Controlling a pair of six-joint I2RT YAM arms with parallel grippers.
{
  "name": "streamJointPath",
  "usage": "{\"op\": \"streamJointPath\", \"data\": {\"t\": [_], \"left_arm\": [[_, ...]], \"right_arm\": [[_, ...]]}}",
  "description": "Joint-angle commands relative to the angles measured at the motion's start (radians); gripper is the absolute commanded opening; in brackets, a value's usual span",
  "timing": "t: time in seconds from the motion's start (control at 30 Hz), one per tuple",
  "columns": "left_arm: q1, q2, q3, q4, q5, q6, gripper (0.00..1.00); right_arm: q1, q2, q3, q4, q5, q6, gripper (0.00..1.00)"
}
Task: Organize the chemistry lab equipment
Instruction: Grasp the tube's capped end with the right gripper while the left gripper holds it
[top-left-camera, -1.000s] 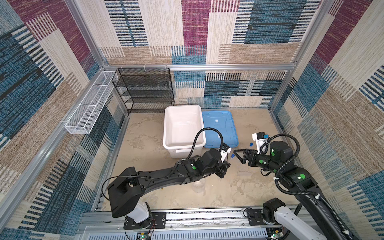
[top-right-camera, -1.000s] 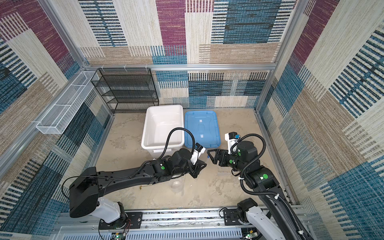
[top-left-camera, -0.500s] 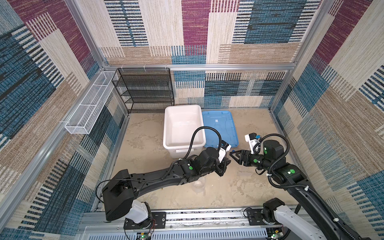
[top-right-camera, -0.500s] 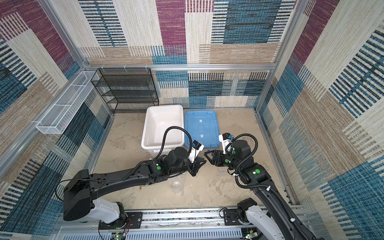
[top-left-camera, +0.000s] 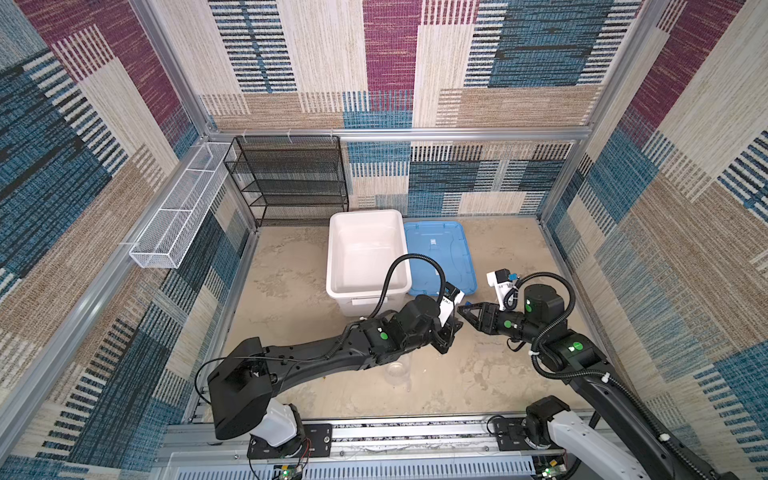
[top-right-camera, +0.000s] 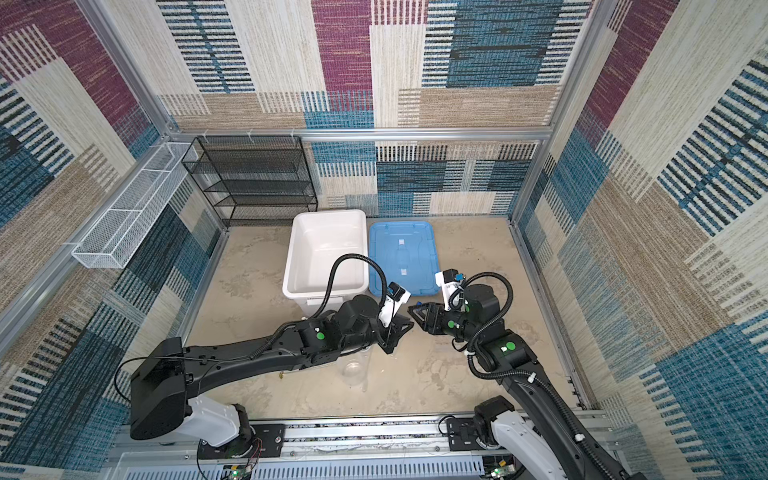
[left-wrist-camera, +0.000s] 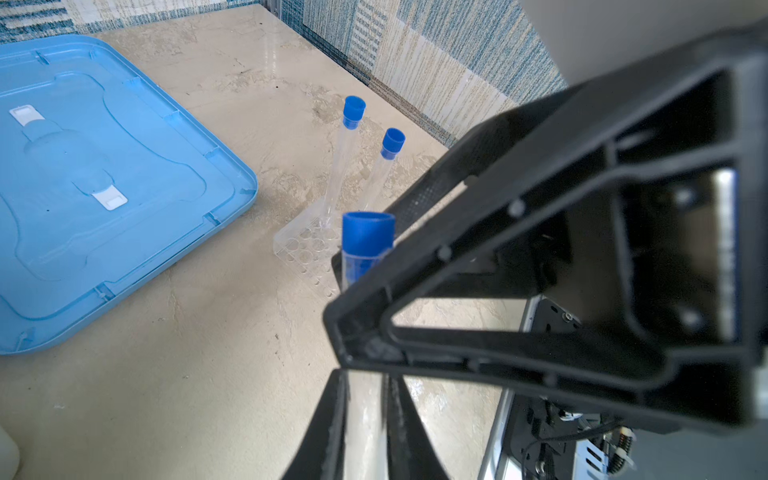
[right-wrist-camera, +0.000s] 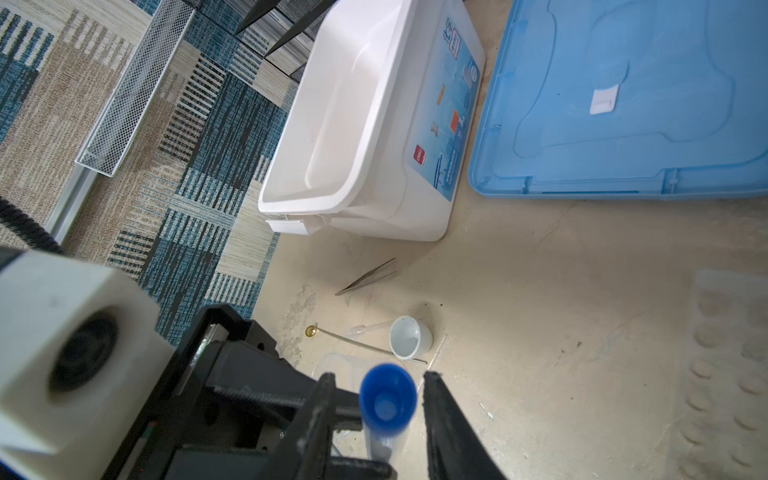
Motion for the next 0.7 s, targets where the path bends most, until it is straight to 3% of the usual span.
{"op": "streamJointPath", "data": {"t": [0.0, 0.4, 0.53, 0.67], "left_arm": [[-0.001, -0.002, -0.003, 0.038, 0.011, 0.018, 0.18], [-0.003, 0.013, -0.003, 0.052, 0.03, 0.014, 0.18], [-0.006, 0.014, -0.003, 0.052, 0.037, 0.009, 0.18], [-0.01, 0.011, -0.003, 0.053, 0.042, 0.008, 0.18]], "right_arm": [[0.001, -0.013, -0.009, 0.063, -0.023, 0.03, 0.34], [0.001, -0.056, -0.038, 0.047, 0.007, 0.031, 0.23], [0.001, -0.053, -0.04, 0.046, 0.025, 0.021, 0.31], [0.001, -0.045, -0.041, 0.057, 0.038, 0.017, 0.32]]}}
